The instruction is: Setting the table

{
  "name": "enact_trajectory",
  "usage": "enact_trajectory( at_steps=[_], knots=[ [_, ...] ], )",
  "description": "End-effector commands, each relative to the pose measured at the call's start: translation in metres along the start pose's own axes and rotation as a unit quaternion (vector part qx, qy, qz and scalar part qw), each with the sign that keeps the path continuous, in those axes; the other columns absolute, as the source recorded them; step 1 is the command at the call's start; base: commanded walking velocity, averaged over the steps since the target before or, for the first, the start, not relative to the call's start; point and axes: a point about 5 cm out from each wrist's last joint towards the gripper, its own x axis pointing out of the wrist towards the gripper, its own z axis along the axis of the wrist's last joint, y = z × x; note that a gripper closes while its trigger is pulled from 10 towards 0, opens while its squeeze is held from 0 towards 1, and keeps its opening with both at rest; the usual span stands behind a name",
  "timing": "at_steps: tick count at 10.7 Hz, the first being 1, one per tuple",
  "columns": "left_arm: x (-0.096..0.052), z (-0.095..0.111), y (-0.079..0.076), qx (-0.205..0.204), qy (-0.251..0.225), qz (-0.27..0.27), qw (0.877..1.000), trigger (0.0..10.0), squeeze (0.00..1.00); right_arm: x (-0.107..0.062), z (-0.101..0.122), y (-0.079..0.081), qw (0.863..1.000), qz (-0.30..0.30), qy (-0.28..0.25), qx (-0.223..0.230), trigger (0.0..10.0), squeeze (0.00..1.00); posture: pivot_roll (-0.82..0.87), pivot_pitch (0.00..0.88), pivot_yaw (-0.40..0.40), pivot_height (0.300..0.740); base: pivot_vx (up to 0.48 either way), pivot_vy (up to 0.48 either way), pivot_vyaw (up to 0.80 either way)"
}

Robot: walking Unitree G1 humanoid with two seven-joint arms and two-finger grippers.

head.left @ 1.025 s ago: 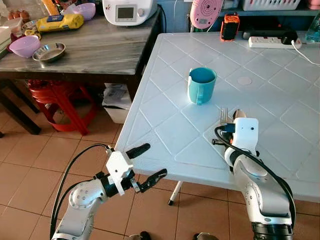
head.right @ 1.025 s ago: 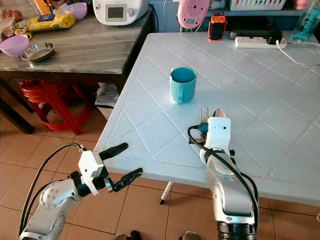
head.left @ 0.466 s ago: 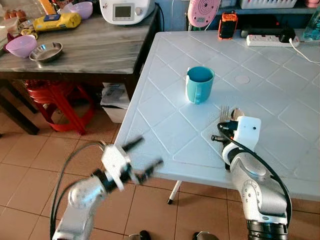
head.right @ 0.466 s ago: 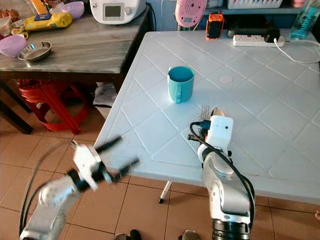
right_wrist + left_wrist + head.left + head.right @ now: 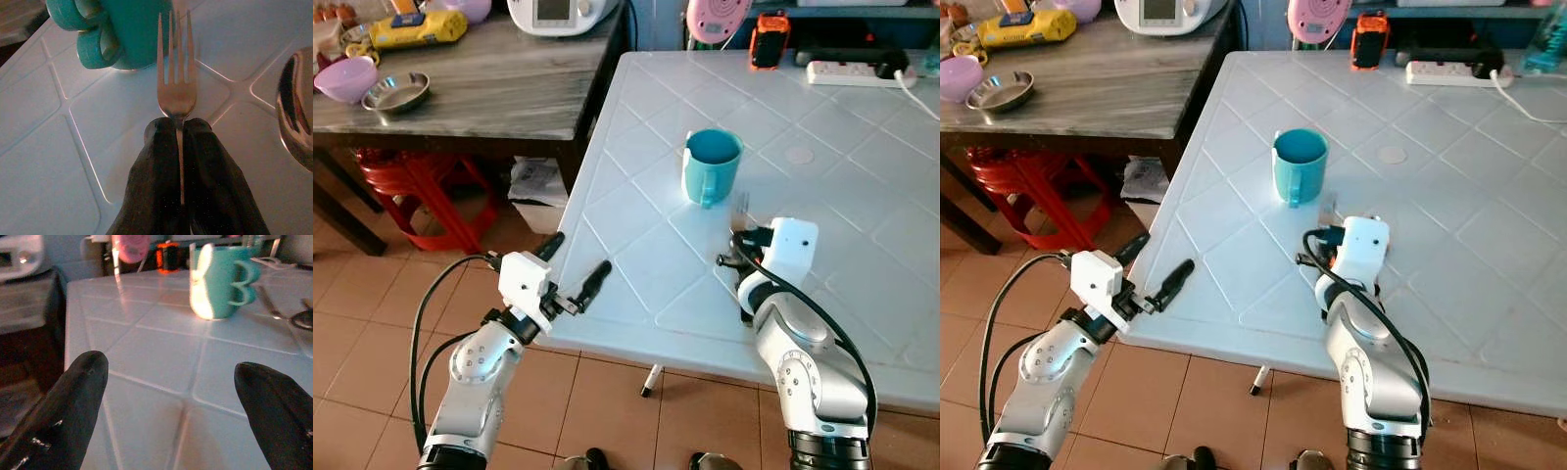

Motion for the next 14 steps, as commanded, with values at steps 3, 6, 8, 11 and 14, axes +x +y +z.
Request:
enact_trajectory(
  at_steps=[3, 6, 8, 11, 14],
  knots=[
    [0.000, -0.001, 0.000, -0.004, 0.014, 0.024, 1.000, 10.0, 0.00, -0.004, 0.008, 0.008, 0.999, 0.024, -0.031, -0.012, 0.0, 0.00, -0.14, 0.153, 0.109, 0.740, 0.000, 0.000, 0.00],
    [0.001, -0.001, 0.001, -0.004, 0.019, 0.031, 0.999, 10.0, 0.00, -0.007, 0.013, 0.010, 0.997, 0.034, -0.064, -0.020, 0.9, 0.00, -0.14, 0.154, 0.109, 0.740, 0.000, 0.090, 0.00],
    [0.003, -0.001, -0.002, -0.006, 0.018, 0.028, 0.999, 10.0, 0.00, -0.011, 0.008, 0.009, 0.997, 0.029, -0.067, -0.020, 10.0, 0.00, -0.15, 0.156, 0.115, 0.740, 0.000, 0.381, 0.00],
    [0.004, 0.000, -0.002, -0.006, 0.017, 0.027, 0.999, 10.0, 0.00, -0.011, 0.004, 0.009, 0.997, 0.025, -0.063, -0.021, 10.0, 0.00, -0.15, 0.157, 0.116, 0.740, 0.000, 0.415, -0.17],
    [0.004, -0.001, -0.003, -0.006, 0.018, 0.025, 1.000, 10.0, 0.00, -0.015, 0.001, 0.012, 0.996, 0.032, -0.073, -0.029, 10.0, 0.00, -0.15, 0.156, 0.117, 0.740, 0.000, 0.419, -0.69]
  ],
)
